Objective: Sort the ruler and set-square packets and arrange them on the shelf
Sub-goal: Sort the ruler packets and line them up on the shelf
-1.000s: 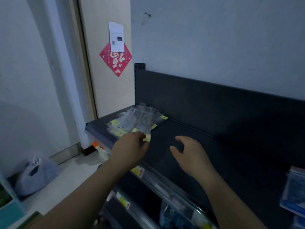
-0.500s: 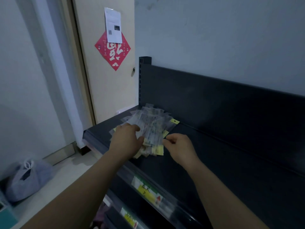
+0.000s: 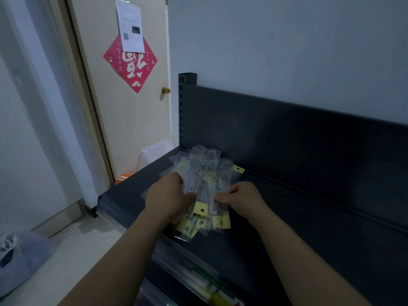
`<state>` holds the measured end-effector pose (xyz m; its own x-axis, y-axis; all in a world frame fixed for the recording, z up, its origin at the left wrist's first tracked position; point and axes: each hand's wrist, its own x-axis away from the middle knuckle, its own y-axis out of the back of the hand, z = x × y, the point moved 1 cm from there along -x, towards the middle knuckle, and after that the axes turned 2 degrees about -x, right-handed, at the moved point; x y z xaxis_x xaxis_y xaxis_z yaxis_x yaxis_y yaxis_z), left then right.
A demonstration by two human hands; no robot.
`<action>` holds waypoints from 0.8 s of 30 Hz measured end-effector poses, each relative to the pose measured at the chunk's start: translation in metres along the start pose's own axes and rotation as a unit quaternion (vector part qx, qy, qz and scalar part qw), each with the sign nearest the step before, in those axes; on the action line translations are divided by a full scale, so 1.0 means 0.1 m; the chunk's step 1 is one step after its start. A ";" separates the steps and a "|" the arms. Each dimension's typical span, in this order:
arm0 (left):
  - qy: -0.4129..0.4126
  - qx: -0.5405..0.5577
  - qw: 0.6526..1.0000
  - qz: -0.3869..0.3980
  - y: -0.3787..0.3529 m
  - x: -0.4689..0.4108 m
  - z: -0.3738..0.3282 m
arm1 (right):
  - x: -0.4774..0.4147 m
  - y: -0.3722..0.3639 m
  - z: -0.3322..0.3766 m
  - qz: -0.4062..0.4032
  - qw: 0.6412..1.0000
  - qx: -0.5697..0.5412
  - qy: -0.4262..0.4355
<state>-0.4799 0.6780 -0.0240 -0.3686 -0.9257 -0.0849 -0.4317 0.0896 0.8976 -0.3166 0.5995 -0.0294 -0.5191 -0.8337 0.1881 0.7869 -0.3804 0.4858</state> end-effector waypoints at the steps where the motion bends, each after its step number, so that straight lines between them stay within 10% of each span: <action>1: -0.002 -0.003 1.000 0.004 0.01 -0.01 0.00 | 0.01 0.01 -0.01 -0.007 1.000 -0.014 -0.010; 24: -0.060 0.057 0.995 0.057 0.16 -0.01 0.11 | 0.32 0.05 -0.22 -0.037 0.961 -0.275 0.017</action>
<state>-0.4956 0.6841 -0.0147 -0.5138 -0.8569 -0.0424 -0.4691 0.2392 0.8502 -0.3217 0.5623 -0.0394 -0.5767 -0.8053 0.1379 0.8103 -0.5853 -0.0294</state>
